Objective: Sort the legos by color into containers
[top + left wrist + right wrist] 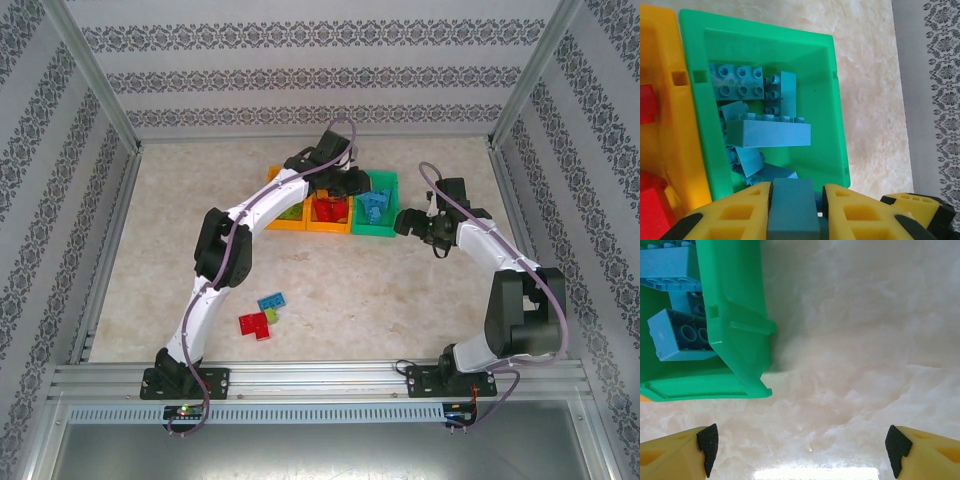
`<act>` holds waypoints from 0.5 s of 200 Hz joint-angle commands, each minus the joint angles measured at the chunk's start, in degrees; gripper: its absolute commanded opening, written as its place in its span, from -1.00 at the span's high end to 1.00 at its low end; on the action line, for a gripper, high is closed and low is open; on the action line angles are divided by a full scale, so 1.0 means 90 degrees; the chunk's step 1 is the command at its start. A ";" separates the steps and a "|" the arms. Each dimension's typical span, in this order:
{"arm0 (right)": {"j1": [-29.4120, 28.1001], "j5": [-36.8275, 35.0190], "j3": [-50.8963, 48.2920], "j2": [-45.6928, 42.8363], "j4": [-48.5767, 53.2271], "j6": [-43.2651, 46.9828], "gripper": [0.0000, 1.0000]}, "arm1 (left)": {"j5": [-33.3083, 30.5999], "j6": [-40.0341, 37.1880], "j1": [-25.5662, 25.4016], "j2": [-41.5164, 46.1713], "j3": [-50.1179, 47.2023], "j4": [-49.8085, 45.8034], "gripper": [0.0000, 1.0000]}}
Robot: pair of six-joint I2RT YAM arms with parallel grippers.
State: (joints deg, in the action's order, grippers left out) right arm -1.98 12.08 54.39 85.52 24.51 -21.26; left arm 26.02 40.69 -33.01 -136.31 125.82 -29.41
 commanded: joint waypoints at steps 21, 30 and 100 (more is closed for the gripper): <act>0.0076 0.0143 -0.0079 -0.0128 -0.0097 -0.0121 -0.78 | 0.0278 0.0289 -0.0072 -0.0330 0.0427 0.0263 0.29; 0.0073 0.0158 -0.0088 -0.0148 -0.0109 -0.0138 -0.79 | 0.0260 0.0317 -0.0071 -0.0378 0.0469 0.0217 0.20; 0.0011 0.0275 -0.0276 -0.0668 -0.0077 -0.0005 -0.77 | -0.0185 0.0194 -0.0072 0.0010 0.0273 0.0055 -0.39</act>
State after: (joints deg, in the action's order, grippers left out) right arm -1.98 13.13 53.06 82.89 23.90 -21.26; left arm 26.68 43.35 -33.01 -139.57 128.42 -29.08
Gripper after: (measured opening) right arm 0.890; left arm 0.646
